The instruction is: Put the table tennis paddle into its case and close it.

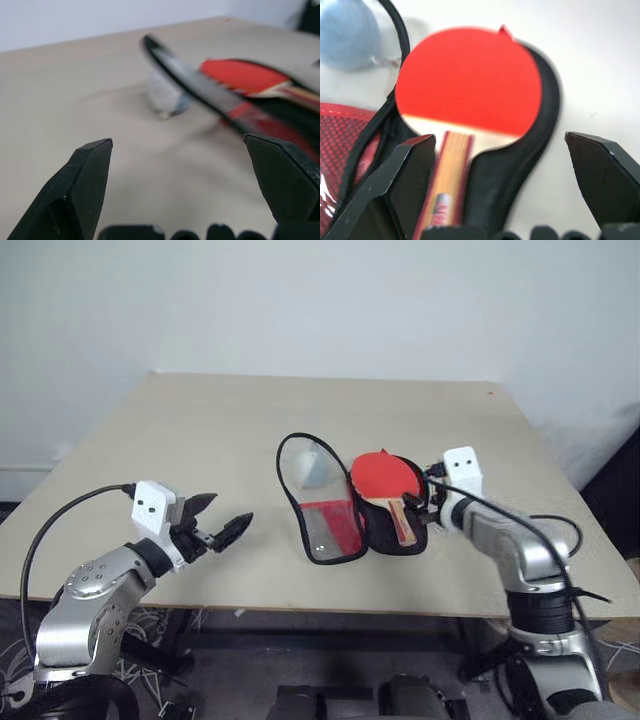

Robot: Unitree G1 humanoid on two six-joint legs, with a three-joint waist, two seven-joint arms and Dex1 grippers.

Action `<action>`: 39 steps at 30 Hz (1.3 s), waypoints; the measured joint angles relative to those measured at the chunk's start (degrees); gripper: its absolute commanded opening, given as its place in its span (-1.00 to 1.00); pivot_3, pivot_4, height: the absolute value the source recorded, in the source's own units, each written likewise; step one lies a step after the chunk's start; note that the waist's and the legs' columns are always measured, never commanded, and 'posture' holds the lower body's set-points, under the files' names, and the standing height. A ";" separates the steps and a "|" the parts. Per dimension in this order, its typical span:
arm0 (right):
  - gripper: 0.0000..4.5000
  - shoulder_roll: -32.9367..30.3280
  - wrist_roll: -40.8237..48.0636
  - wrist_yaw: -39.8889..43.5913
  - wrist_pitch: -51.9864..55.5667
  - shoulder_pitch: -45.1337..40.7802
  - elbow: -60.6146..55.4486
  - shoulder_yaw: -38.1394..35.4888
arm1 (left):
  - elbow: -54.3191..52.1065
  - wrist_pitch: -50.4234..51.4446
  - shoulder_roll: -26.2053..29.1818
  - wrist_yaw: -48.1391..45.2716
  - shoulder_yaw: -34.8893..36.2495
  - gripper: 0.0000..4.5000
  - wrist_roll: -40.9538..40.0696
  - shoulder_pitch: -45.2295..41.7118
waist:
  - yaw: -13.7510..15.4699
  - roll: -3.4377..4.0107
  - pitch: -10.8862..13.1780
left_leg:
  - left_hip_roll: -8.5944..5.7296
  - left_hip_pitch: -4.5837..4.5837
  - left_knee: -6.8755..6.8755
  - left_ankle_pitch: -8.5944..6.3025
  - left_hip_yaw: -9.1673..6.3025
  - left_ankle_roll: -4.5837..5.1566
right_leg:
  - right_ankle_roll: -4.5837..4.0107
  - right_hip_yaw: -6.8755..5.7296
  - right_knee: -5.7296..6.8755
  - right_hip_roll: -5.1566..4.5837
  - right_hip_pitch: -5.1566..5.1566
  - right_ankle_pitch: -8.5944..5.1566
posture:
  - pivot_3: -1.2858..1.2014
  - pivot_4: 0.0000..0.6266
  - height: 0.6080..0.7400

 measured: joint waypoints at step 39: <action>0.99 -20.78 -0.30 16.44 -23.36 -8.79 23.41 -1.94 | 18.66 -0.65 -35.63 9.30 -23.05 1.00 9.58 -30.58 | 1.44 -0.09 -0.03 | -0.54 -0.10 0.07 0.07 -0.07 0.68 | 0.31 0.25 -0.18 -0.18 0.11 0.21 | 0.03 -1.00 1.00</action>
